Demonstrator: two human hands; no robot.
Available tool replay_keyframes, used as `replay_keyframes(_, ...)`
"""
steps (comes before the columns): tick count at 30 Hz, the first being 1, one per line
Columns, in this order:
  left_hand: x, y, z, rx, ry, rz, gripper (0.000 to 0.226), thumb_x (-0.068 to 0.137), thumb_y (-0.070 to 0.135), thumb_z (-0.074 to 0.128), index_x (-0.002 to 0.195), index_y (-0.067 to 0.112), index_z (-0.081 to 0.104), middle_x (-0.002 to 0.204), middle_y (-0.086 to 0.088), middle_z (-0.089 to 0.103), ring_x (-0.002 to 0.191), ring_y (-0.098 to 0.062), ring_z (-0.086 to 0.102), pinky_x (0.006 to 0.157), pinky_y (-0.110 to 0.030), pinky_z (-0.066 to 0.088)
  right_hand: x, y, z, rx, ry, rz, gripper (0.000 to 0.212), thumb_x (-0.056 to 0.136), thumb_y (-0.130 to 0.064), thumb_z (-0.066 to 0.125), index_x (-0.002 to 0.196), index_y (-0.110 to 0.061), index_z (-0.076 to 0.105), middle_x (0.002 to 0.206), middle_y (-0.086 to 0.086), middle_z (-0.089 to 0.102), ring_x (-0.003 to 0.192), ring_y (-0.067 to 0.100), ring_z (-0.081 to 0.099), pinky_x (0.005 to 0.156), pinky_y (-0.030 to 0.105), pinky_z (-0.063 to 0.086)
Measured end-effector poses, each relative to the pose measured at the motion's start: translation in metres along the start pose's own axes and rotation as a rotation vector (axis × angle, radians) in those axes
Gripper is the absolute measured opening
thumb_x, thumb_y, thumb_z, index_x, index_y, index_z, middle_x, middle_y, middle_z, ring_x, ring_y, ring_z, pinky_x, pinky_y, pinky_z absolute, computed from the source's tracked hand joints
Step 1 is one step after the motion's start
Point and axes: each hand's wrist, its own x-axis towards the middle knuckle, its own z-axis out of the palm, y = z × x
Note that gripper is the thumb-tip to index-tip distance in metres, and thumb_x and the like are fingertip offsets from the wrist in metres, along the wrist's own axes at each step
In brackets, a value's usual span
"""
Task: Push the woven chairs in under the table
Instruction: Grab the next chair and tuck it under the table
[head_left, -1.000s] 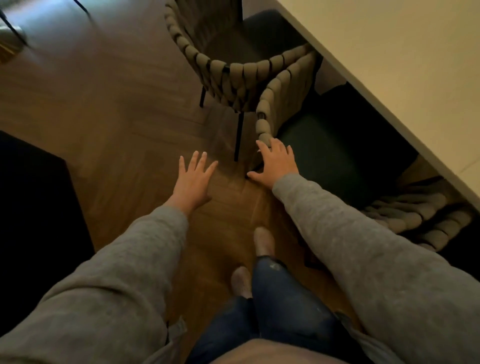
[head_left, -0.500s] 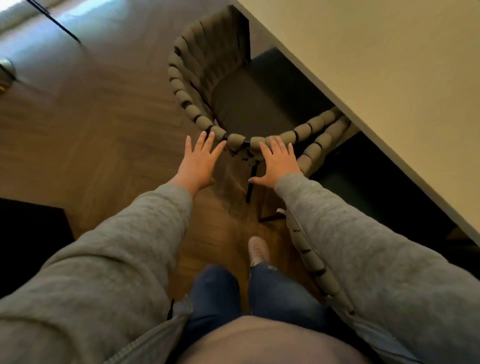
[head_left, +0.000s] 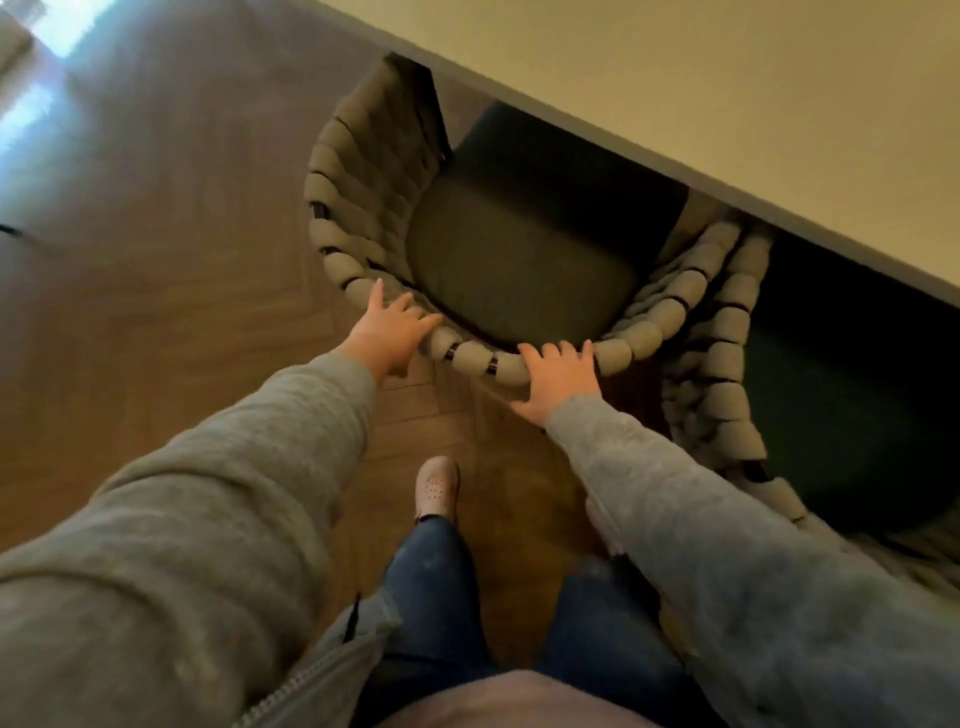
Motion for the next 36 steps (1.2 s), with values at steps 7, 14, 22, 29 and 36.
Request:
replay_keyframes(7, 0.049, -0.061, 0.000, 0.124, -0.018, 0.283, 0.063, 0.089, 0.028, 0.059, 0.146, 0.033, 0.033, 0.142, -0.003, 0.047, 0.135, -0.028, 0.039, 0.113, -0.052, 0.027, 0.032, -0.029, -0.007, -0.002, -0.082, 0.154, 0.056, 0.091, -0.027, 0.059, 0.143, -0.032, 0.037, 0.123, 0.001, 0.061, 0.119, 0.029, 0.053, 0.108, 0.051, 0.033)
replay_keyframes(14, 0.046, -0.070, 0.011, -0.012, 0.131, 0.342, 0.048, 0.089, 0.026, 0.054, 0.135, 0.037, 0.048, 0.112, 0.002, 0.065, 0.100, -0.022, 0.062, 0.072, -0.031, 0.043, 0.036, -0.033, -0.007, -0.040, -0.029, 0.152, 0.036, 0.091, -0.027, 0.054, 0.126, -0.037, 0.049, 0.111, -0.003, 0.065, 0.109, 0.024, 0.059, 0.097, 0.043, 0.040)
replay_keyframes(22, 0.008, -0.066, 0.042, -0.068, 0.166, 0.333, 0.036, 0.093, 0.031, 0.052, 0.129, 0.033, 0.052, 0.111, 0.003, 0.064, 0.100, -0.019, 0.062, 0.076, -0.030, 0.045, 0.014, -0.061, 0.012, -0.054, -0.053, 0.167, 0.038, 0.093, -0.030, 0.055, 0.130, -0.035, 0.048, 0.112, -0.002, 0.065, 0.111, 0.023, 0.059, 0.103, 0.047, 0.036)
replay_keyframes(29, -0.031, -0.075, 0.083, -0.045, 0.129, 0.322, 0.037, 0.093, 0.029, 0.048, 0.131, 0.032, 0.048, 0.107, 0.000, 0.063, 0.097, -0.021, 0.062, 0.069, -0.029, 0.039, -0.011, -0.098, 0.037, -0.045, -0.025, 0.097, 0.035, 0.092, -0.024, 0.057, 0.124, -0.033, 0.051, 0.113, -0.001, 0.064, 0.114, 0.024, 0.056, 0.107, 0.047, 0.030)
replay_keyframes(36, -0.026, -0.112, 0.090, -0.077, 0.140, 0.336, 0.034, 0.093, 0.027, 0.050, 0.127, 0.033, 0.050, 0.101, 0.004, 0.064, 0.090, -0.017, 0.061, 0.067, -0.026, 0.040, 0.006, -0.124, 0.015, -0.033, -0.042, 0.083, 0.029, 0.093, -0.029, 0.055, 0.121, -0.034, 0.051, 0.110, -0.003, 0.064, 0.111, 0.023, 0.058, 0.103, 0.046, 0.032)
